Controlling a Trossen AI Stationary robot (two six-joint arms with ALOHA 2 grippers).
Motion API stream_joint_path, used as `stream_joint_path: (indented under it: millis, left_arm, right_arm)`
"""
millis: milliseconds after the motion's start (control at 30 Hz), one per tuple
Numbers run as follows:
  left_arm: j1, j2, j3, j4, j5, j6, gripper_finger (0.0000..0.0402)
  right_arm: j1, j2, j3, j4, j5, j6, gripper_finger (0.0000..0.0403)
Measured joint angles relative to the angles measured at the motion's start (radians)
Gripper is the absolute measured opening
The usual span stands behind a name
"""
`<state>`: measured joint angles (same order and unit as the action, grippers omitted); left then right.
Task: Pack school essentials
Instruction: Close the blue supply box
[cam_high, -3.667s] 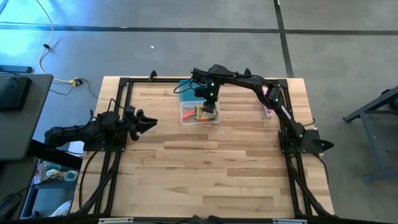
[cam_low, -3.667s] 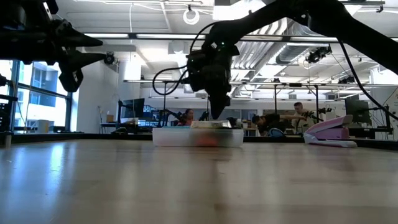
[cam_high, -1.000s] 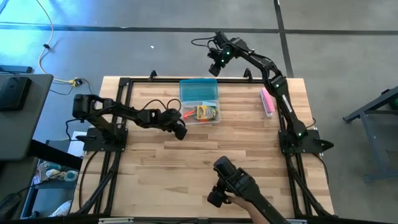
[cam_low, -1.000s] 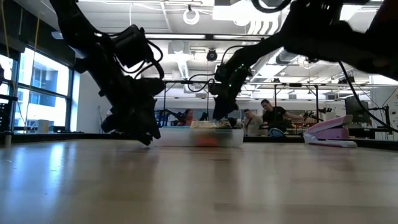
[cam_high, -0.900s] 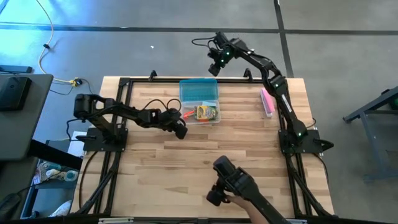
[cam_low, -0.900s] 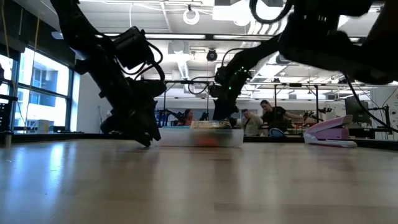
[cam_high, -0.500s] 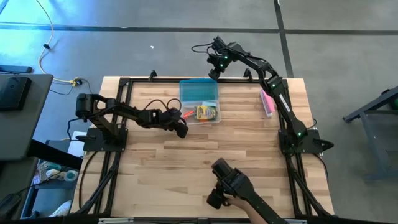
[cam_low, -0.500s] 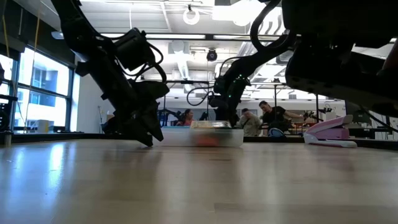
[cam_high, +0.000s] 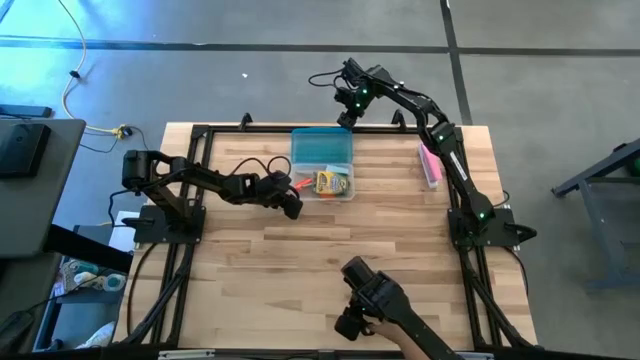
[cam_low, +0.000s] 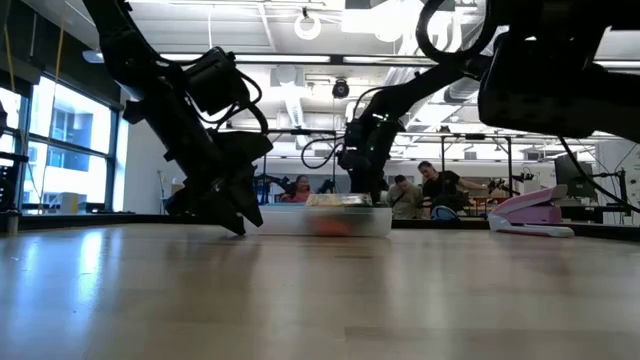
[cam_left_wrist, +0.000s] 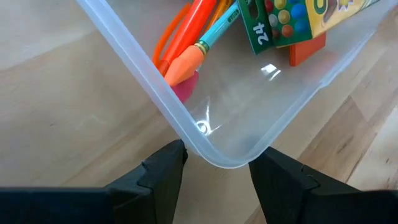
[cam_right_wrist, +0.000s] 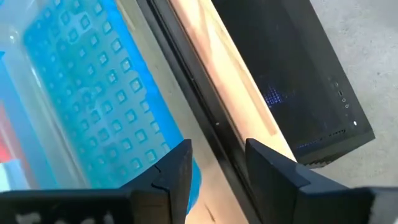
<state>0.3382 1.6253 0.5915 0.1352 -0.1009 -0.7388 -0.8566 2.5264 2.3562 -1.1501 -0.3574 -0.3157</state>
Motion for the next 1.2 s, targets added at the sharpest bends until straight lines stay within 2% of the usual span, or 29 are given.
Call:
stream_joint_path:
  millis: [633, 933, 1200]
  left_arm:
    - [0.000, 0.001, -0.002, 0.026, 0.000, -0.020, 0.0170]
    - [0.000, 0.001, -0.002, 0.027, -0.004, -0.098, 0.0170]
    - [0.001, 0.001, -0.002, 0.029, -0.020, -0.101, 0.0170]
  right_arm:
    - [0.010, -0.023, 0.000, -0.068, -0.047, 0.000, 0.0138]
    - [0.021, -0.072, 0.000, -0.123, -0.054, -0.016, 0.0138]
    - [0.044, -0.126, 0.000, -0.151, -0.063, -0.016, 0.0138]
